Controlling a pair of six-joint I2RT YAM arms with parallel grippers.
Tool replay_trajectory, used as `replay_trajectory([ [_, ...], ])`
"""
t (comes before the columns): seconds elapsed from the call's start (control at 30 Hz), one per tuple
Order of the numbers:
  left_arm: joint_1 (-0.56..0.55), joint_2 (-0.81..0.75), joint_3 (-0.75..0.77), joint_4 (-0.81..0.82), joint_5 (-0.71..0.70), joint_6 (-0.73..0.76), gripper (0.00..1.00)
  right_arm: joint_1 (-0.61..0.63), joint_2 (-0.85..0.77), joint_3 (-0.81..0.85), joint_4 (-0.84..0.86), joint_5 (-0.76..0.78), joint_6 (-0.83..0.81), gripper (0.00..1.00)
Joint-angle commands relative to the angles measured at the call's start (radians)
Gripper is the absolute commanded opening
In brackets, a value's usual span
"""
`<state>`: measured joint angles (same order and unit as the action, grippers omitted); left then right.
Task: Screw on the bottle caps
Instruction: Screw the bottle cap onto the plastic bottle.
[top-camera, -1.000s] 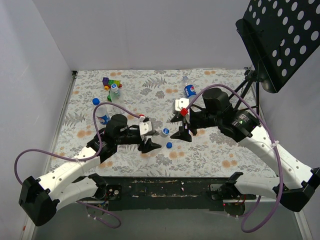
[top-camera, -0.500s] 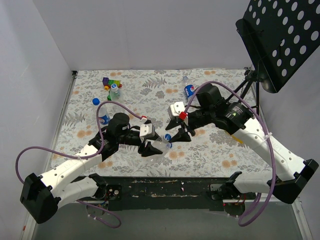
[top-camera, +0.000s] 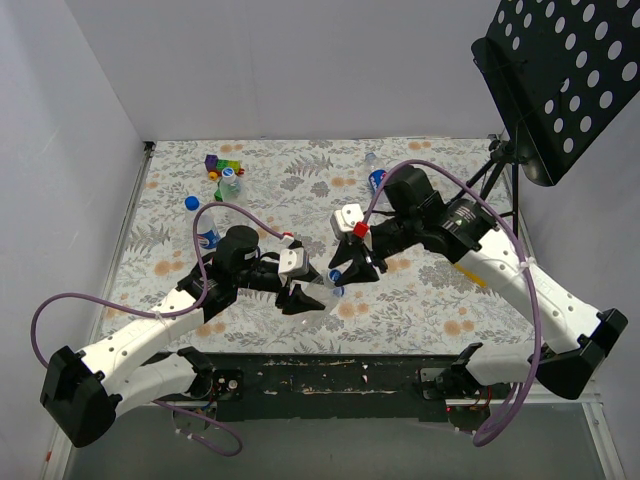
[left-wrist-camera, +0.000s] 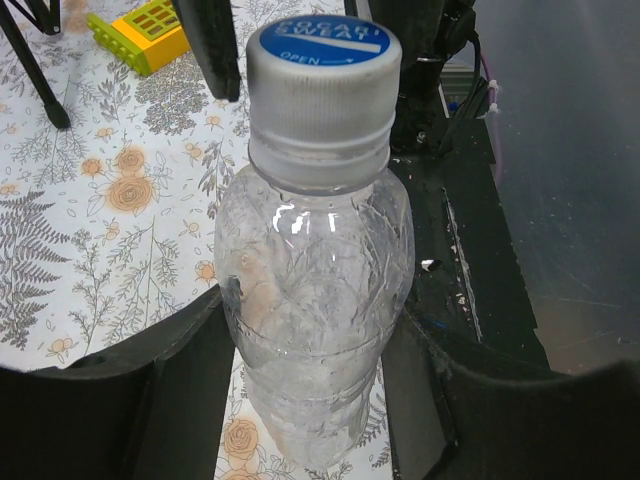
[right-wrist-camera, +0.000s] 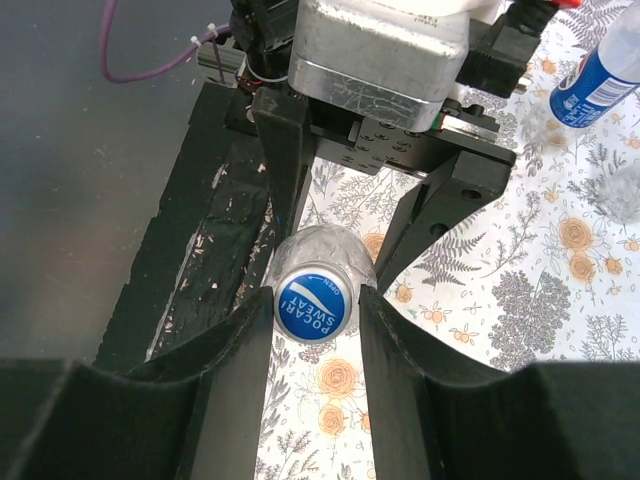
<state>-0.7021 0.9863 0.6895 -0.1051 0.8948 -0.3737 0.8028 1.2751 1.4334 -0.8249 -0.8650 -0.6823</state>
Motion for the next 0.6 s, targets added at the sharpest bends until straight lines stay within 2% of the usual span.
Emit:
replay_trajectory([
  [0.0,0.006,-0.021,0.038,0.004,0.027,0.002,0.00,0.018,0.020,0.048,-0.023,-0.028,-0.010,0.46],
  [0.2,0.004,-0.028,0.036,0.008,0.023,0.001,0.00,0.039,0.049,0.071,-0.054,-0.003,-0.014,0.45],
  [0.33,0.006,-0.032,0.030,0.018,-0.013,-0.001,0.00,0.041,0.049,0.076,-0.036,0.017,0.024,0.24],
  [0.43,0.006,-0.038,0.022,0.036,-0.110,-0.005,0.00,0.042,0.033,0.061,0.032,0.076,0.113,0.02],
  [0.57,-0.005,-0.060,0.001,0.074,-0.376,-0.021,0.00,0.047,0.010,0.009,0.185,0.254,0.362,0.01],
])
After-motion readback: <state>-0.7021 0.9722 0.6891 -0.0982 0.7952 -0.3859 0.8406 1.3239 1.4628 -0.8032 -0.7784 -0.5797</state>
